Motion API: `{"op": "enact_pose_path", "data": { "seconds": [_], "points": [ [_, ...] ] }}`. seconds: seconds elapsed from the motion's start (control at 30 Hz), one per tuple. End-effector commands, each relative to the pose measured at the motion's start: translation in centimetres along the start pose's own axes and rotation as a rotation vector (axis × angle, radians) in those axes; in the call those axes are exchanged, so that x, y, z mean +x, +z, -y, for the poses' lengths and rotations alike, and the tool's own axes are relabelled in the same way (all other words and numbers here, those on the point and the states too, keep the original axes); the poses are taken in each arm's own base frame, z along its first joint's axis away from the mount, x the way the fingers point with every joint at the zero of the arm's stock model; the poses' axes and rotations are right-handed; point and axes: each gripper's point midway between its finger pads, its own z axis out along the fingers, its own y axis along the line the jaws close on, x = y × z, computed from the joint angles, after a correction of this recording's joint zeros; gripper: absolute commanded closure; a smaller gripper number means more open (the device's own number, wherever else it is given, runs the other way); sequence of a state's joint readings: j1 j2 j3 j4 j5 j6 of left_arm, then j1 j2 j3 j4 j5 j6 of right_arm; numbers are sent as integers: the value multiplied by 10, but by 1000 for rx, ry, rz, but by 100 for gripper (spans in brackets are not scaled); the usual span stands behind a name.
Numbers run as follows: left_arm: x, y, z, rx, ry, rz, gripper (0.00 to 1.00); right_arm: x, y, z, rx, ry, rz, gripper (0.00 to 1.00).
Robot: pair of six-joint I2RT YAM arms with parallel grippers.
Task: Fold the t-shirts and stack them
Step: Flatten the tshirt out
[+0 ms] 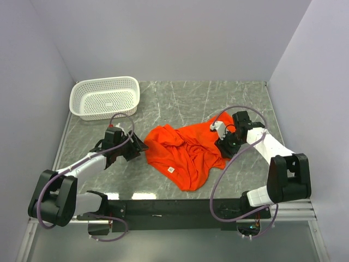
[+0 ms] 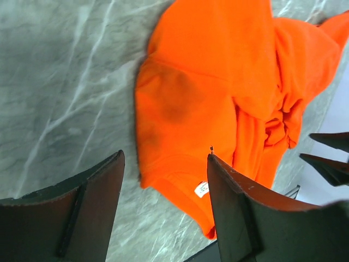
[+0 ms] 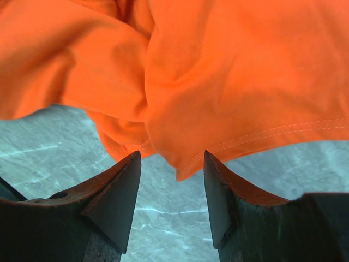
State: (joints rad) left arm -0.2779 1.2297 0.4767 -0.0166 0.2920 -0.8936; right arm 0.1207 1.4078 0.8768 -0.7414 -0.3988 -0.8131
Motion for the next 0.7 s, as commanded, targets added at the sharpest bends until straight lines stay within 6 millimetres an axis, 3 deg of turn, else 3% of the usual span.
{"op": "enact_pose_path", "data": {
  "seconds": [0.0,0.27,0.37,0.4,0.47,0.5,0.57,0.6,0.67],
  "points": [
    [-7,-2,15,78,50,27,33,7,9,5,19,-16,-35,43],
    [-5,-2,15,86,54,20,33,13,28,9,7,12,-77,48],
    [-5,-2,15,87,56,21,33,13,29,8,-3,10,-88,62],
    [-6,-3,16,88,57,24,33,10,25,11,8,7,-83,78],
    [-5,-3,15,84,62,23,34,4,17,18,47,1,-76,90],
    [-5,-3,15,84,63,23,34,-7,2,31,116,-14,-49,98],
    [-5,-3,14,78,65,24,35,-22,-17,48,202,-14,-10,100],
    [-6,-4,14,77,70,25,35,-42,-37,63,269,-26,41,100],
    [-9,-3,15,74,81,31,35,-60,-58,83,360,-15,73,100]
  ]
}}
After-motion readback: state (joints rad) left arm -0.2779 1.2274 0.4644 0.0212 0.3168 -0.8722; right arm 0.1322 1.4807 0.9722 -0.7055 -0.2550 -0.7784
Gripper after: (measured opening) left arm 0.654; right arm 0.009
